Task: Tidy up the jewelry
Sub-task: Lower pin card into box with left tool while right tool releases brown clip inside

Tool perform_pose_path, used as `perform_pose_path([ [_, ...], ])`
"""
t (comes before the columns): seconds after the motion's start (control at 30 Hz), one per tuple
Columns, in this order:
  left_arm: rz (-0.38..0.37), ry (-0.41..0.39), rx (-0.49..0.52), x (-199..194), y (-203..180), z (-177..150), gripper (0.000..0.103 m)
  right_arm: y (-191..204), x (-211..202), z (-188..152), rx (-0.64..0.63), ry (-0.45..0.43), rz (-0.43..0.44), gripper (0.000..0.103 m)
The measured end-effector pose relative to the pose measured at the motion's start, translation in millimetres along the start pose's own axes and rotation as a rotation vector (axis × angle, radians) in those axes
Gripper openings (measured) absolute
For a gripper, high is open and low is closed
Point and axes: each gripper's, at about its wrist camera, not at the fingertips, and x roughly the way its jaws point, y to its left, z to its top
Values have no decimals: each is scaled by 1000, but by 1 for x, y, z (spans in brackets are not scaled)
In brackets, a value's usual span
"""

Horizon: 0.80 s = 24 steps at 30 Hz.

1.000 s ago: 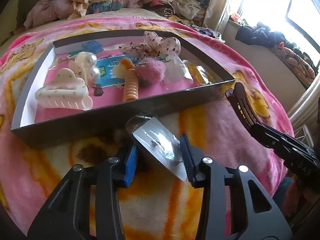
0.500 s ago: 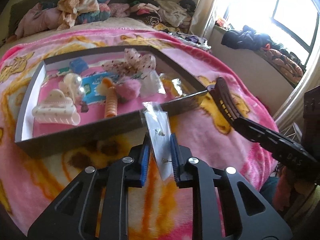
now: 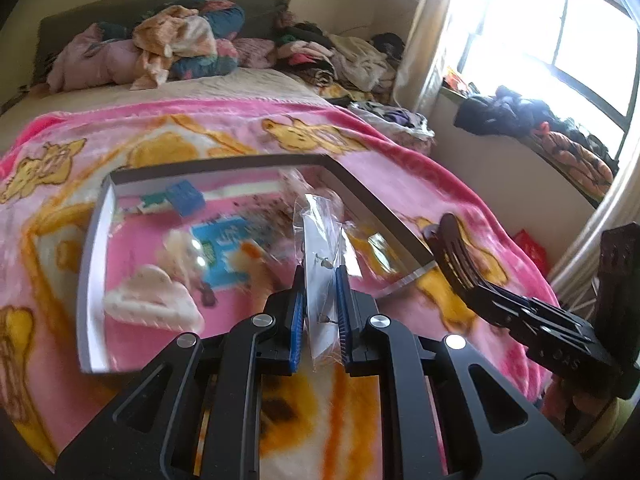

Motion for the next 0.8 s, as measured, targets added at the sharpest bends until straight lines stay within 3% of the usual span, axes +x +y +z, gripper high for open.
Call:
perform_pose_path([
  [0.43, 16, 2, -50, 29, 28, 15, 8, 12, 52, 38, -48, 32, -7, 26],
  [0.8, 30, 19, -54, 42, 34, 16, 8, 12, 95, 47, -78, 87, -31, 26],
])
